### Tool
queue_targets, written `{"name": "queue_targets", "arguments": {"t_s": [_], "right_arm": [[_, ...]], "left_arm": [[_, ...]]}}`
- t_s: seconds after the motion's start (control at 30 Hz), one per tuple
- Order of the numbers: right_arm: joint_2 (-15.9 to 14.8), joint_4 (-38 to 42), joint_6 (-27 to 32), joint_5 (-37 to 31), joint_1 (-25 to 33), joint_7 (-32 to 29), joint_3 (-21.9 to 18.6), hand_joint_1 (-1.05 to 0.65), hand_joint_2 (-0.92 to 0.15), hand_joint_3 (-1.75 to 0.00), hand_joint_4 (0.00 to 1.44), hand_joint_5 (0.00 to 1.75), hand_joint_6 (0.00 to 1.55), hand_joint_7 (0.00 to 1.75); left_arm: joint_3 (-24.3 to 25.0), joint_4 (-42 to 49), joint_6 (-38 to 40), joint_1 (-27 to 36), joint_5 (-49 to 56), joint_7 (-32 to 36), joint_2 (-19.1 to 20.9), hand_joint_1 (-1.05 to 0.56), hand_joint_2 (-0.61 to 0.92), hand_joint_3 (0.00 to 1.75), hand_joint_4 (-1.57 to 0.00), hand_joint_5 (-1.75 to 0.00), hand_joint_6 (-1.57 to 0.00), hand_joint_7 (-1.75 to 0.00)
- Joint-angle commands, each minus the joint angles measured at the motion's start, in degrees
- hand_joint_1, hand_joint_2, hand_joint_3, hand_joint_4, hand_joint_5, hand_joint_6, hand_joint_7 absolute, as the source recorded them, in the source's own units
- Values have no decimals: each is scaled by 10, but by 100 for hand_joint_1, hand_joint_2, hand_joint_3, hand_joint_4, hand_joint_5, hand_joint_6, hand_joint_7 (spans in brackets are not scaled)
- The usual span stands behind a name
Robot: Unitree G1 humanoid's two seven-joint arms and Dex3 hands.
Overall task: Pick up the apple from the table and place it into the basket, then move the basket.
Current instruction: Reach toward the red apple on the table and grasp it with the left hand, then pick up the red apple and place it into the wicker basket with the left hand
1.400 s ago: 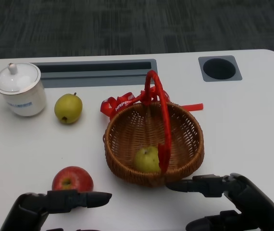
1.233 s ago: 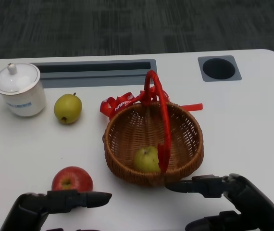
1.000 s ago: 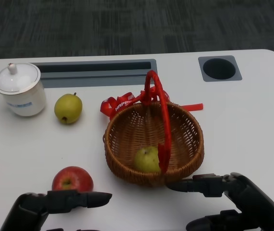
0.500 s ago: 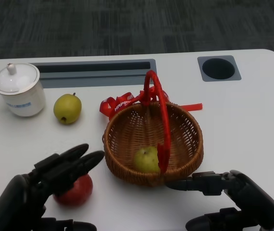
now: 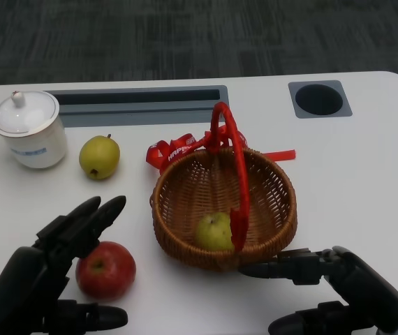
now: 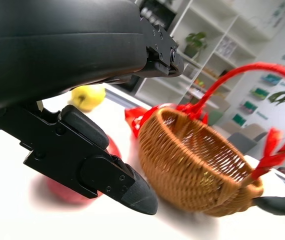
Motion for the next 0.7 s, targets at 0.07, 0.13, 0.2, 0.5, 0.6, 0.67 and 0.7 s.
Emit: {"name": "queue_targets", "arguments": {"t_s": [0.07, 0.13, 0.2, 0.5, 0.6, 0.67, 0.7], "right_arm": [[-9, -1, -8, 5, 3, -5, -4, -39, -84, 0, 82, 0, 73, 0], [-8, -1, -9, 5, 4, -6, -4, -39, -84, 0, 83, 0, 73, 0], [-8, -3, -8, 6, 6, -6, -3, -39, -84, 0, 83, 1, 73, 0], [-9, -11, -8, 7, 11, -5, 0, -40, -85, 0, 84, 0, 73, 0], [-10, -19, -6, 6, 16, -6, -1, -40, -85, 0, 84, 0, 74, 1], [-11, -21, -8, 7, 18, -6, -1, -40, -85, 0, 84, 0, 74, 0], [-11, -23, -8, 8, 19, -6, -1, -40, -85, 0, 84, 0, 74, 0]], "left_arm": [[-27, 70, 13, -34, 4, 41, 16, -72, 70, 0, -21, -5, -20, -2], [-42, 108, 13, -50, 8, 58, 19, -70, 69, 0, -24, -5, -22, -2], [-57, 148, 10, -68, 12, 77, 21, -69, 69, 0, -26, -6, -23, -2], [-102, 329, 31, -147, -14, 143, 0, -62, 73, 0, -39, -7, -37, -4], [-116, 369, 33, -160, -16, 157, -2, -60, 72, 0, -42, -6, -41, -4], [-129, 384, 39, -164, -13, 167, -1, -56, 71, 0, -44, -5, -43, -4], [-134, 389, 43, -164, -12, 172, -1, -52, 70, 0, -45, -5, -44, -4]]}}
